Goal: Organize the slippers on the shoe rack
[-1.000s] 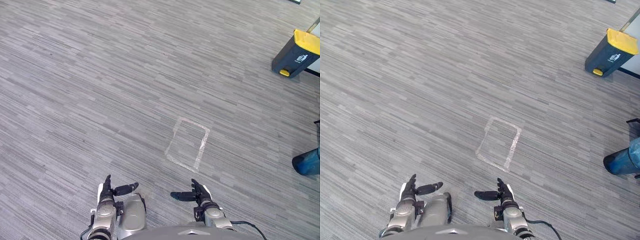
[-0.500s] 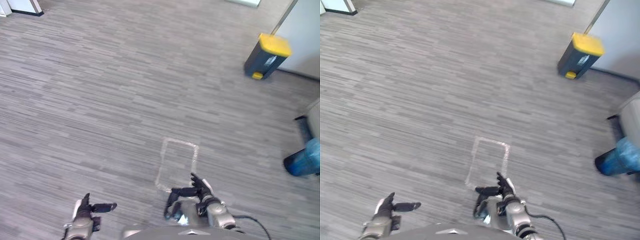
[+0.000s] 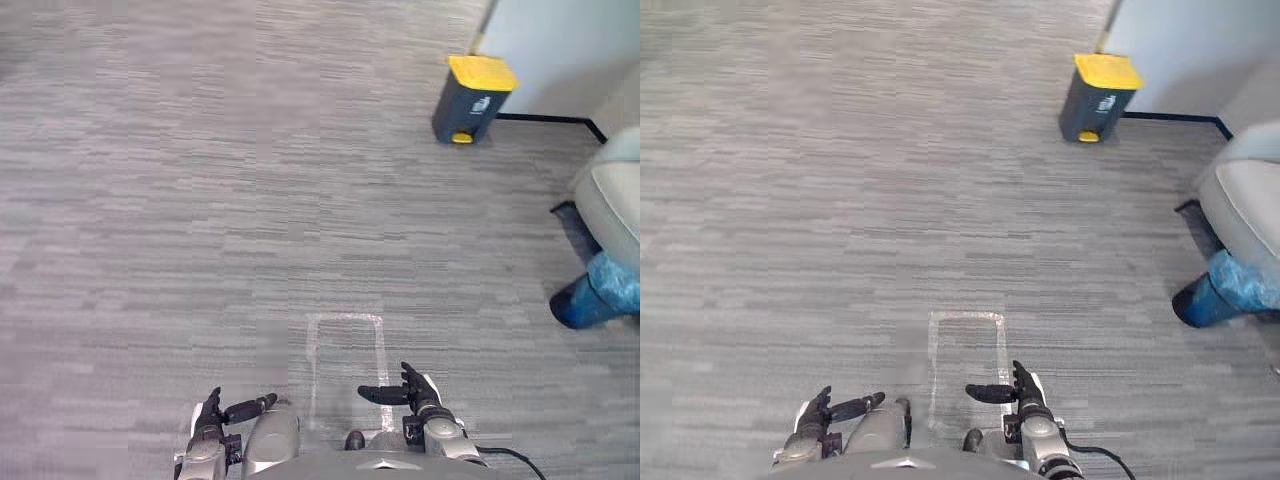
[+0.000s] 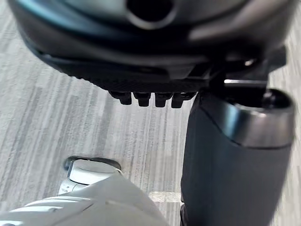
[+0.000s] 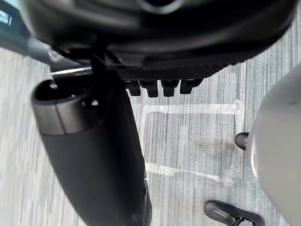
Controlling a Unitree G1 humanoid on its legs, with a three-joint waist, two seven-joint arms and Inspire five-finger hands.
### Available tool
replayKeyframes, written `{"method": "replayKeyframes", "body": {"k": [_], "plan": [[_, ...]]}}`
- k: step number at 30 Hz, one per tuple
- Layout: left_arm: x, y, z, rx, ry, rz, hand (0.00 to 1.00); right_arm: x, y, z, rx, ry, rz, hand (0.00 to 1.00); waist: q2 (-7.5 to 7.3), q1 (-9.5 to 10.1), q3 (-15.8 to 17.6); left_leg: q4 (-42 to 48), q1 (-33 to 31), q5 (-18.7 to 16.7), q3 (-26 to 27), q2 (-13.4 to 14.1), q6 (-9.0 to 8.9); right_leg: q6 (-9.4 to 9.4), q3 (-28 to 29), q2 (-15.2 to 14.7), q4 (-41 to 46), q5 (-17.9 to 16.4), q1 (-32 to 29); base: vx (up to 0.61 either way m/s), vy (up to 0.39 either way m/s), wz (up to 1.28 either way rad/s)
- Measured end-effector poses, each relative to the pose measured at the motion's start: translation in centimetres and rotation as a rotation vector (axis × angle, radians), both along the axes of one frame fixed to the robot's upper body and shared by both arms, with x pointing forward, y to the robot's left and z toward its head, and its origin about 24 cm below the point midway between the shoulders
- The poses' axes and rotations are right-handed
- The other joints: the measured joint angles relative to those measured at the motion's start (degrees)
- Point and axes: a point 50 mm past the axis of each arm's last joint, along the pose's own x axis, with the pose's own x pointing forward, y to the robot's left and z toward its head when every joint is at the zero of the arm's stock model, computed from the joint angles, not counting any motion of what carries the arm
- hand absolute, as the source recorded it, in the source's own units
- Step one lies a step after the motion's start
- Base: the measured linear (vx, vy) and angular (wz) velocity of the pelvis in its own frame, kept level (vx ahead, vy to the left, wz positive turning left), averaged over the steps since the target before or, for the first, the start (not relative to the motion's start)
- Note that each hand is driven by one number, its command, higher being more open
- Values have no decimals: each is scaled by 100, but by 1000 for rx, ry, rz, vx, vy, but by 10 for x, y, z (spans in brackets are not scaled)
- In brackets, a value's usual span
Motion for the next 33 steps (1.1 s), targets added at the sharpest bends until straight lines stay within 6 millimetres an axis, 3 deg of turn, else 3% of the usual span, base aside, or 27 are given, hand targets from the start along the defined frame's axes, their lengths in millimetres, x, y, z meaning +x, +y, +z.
{"method": "replayKeyframes", "body": {"k": [3,6,7,8,10,14,15,16,17,19,21,23,25,28,29,30,31,32,33], "plan": [[-4,5,0,13,19,-1,100,-4,9,-2,23,16,0,100,-131,57,-92,-45,315,-327,692,-47,214,225,390,-244,271,-148,-76,243,228,-106],[-10,5,-3,13,52,-13,100,-1,13,-2,30,13,5,100,-136,41,-81,-375,899,-348,1252,-90,352,356,-99,-525,1167,-198,-344,187,192,-103],[-13,3,-5,12,68,-23,100,0,14,-1,33,11,7,100,-112,15,-65,-610,1247,-344,1501,-91,444,364,-625,-730,1692,-207,-465,192,188,-92],[-15,3,-6,14,80,-34,100,1,16,-1,39,10,14,100,-95,1,-58,-823,1547,-348,1711,-80,455,230,-1275,-966,2120,-308,-555,162,141,-89],[-16,2,-6,14,83,-39,100,3,19,-2,47,14,30,100,-63,-13,-58,-1034,1762,-349,1955,9,455,80,-1856,-1091,2263,-400,-664,126,72,-67],[-16,2,-7,-3,100,-50,100,12,22,1,42,1,59,100,-31,-22,-14,-1242,1915,-351,2538,277,410,64,-3091,-1128,1365,-271,-1066,169,-61,-85],[-17,5,-7,0,106,-53,100,12,22,1,43,-2,58,100,-105,-22,-19,-1242,1971,-401,2635,221,313,-60,-3036,-1074,810,225,-1096,125,-97,-57],[-19,5,-7,0,112,-53,100,12,22,1,44,-3,57,100,-118,-26,-10,-1242,1996,-433,2623,207,258,-165,-2982,-1068,791,487,-1096,199,-153,-60],[-17,-2,-8,-15,109,-65,100,15,16,3,28,-16,55,100,26,-39,57,-1255,2083,-501,2607,332,144,-280,-2872,-892,826,415,-1049,147,-115,-36],[-15,-7,-9,-23,103,-98,100,16,9,3,13,-19,46,100,130,-59,76,-1210,2095,-501,2498,418,141,-302,-2829,-765,812,270,-1054,256,-230,-28],[-12,-7,-8,-24,97,-101,100,14,2,2,10,-10,-2,100,133,-72,68,-570,1896,-496,2395,610,64,-296,-2827,-625,655,153,-920,216,-212,-6],[-6,-8,-6,-29,66,-75,100,8,-4,0,-3,1,-24,100,205,-9,78,1459,1126,-459,2141,1140,-108,-330,-2731,-281,207,171,-510,215,-142,-29],[-2,-12,-4,-35,32,-81,100,3,-13,-1,-19,18,-58,100,299,95,93,2455,723,-735,1839,1267,-149,-427,-2426,-30,5,109,-171,247,-14,-74],[3,-12,-2,-31,11,-86,100,0,-17,-2,-21,26,-87,100,245,111,118,1936,314,-1077,1531,872,-56,-393,-1872,-25,-31,123,-10,205,102,-114],[5,-12,-2,-31,1,-87,100,0,-18,-2,-27,27,-95,100,238,116,129,1369,199,-1096,1159,620,-38,-359,-1622,-50,-15,130,-4,159,173,-117],[8,-12,-1,-31,-3,-89,100,-1,-20,-2,-31,28,-109,100,236,117,135,523,164,-1020,629,343,-90,-255,-1335,-92,60,97,-21,157,193,-123],[9,-12,-1,-32,-5,-88,100,-1,-21,-2,-33,27,-116,100,267,115,137,207,177,-663,382,236,-99,-178,-1178,-103,121,58,-34,158,218,-120],[7,-12,-2,-38,-1,-75,100,-1,-22,-2,-37,26,-120,100,273,121,122,12,392,-259,311,91,86,-50,-903,-133,225,-8,-35,141,176,-73],[8,-10,-1,-32,0,-74,100,-1,-23,-1,-38,22,-124,100,225,85,120,-18,419,-257,319,49,81,-22,-871,-157,240,-23,-41,247,227,-65]]}}
